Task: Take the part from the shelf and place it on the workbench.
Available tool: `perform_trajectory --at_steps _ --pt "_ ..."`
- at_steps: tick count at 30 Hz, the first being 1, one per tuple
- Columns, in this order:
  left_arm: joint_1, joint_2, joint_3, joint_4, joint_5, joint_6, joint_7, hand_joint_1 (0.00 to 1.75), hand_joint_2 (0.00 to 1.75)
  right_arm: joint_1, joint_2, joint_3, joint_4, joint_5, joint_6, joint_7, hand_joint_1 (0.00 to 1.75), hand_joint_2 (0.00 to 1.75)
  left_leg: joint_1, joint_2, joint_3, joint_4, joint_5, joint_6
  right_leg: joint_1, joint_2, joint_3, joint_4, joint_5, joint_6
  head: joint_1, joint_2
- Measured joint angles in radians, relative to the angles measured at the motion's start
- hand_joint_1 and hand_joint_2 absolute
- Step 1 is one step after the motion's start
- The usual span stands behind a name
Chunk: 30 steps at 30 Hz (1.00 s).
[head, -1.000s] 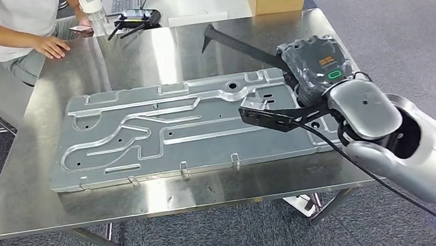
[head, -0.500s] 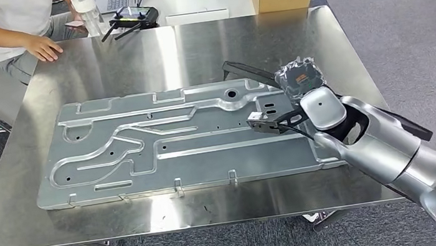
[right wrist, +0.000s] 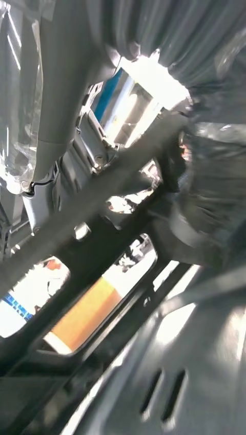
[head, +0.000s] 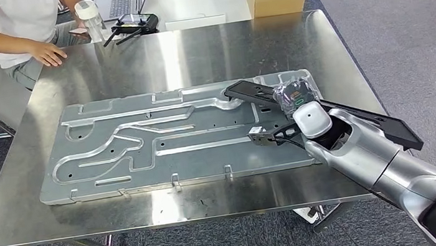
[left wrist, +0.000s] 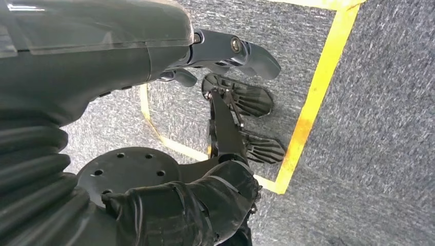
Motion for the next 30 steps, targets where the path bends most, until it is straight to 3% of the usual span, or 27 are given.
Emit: perform_trajectory --at_steps 3,12,19,22,24,26,28,29,30 --pt "-0.001 0.0 0.0 0.0 0.006 0.015 0.009 0.0 0.0 0.004 0.027 0.0 0.032 -0.005 -0.014 -0.009 0.0 0.0 0.0 0.001 0.002 0.0 0.001 -0.001 0.0 0.001 0.001 0.0 0.002 0.0 0.0 0.0" --pt "0.0 0.0 0.0 0.0 0.006 0.028 0.035 0.0 0.0 0.01 0.067 -0.001 0.072 -0.048 -0.038 -0.013 0.0 0.0 0.0 0.002 0.009 0.0 0.003 -0.003 0.0 0.002 0.001 0.0 0.003 -0.001 0.0 0.0" --pt "0.0 0.0 0.0 0.0 0.004 0.027 0.046 0.0 0.0 0.011 0.075 -0.007 0.057 -0.052 -0.087 0.022 0.0 0.0 -0.004 0.002 0.005 0.009 0.002 -0.002 -0.004 0.003 0.002 -0.001 0.007 0.006 0.0 0.0" --pt "0.001 0.0 0.0 0.0 -0.003 0.029 0.048 0.0 0.0 0.015 0.075 -0.022 0.008 -0.052 -0.143 0.051 0.0 0.0 -0.007 0.003 0.002 0.012 0.006 0.004 -0.007 0.004 0.002 -0.004 0.013 0.013 -0.001 0.0" --pt "0.0 -0.001 0.0 0.0 -0.009 0.039 0.05 0.0 0.0 0.018 0.075 -0.041 -0.044 -0.055 -0.185 0.08 0.0 0.0 0.0 0.006 0.007 -0.004 0.024 0.013 -0.004 0.007 -0.002 -0.004 0.013 0.021 0.0 0.0" --pt "-0.001 -0.002 0.0 0.0 -0.014 0.057 0.05 0.0 0.0 0.025 0.073 -0.07 -0.115 -0.065 -0.217 0.124 0.0 0.0 0.009 0.013 0.012 -0.024 0.042 0.022 -0.002 0.009 -0.024 0.044 -0.026 0.03 0.006 0.0" --pt "-0.001 -0.002 0.0 0.0 -0.022 0.083 0.051 0.0 0.0 0.039 0.073 -0.106 -0.2 -0.08 -0.233 0.17 0.0 0.0 0.011 0.018 0.01 -0.027 0.047 0.026 -0.009 0.006 -0.07 0.164 -0.094 0.039 0.011 0.0" --pt "0.0 -0.002 0.0 0.0 -0.029 0.098 0.052 0.0 0.0 0.05 0.073 -0.124 -0.246 -0.087 -0.238 0.188 0.0 0.0 0.013 0.018 0.008 -0.026 0.048 0.026 -0.013 0.005 -0.092 0.224 -0.116 0.043 0.011 0.0" --pt "0.0 -0.002 -0.002 0.0 -0.036 0.113 0.054 0.0 0.0 0.064 0.074 -0.142 -0.293 -0.093 -0.247 0.198 0.0 0.0 0.015 0.018 0.007 -0.024 0.047 0.025 -0.017 0.004 -0.101 0.257 -0.119 0.046 0.011 0.0"
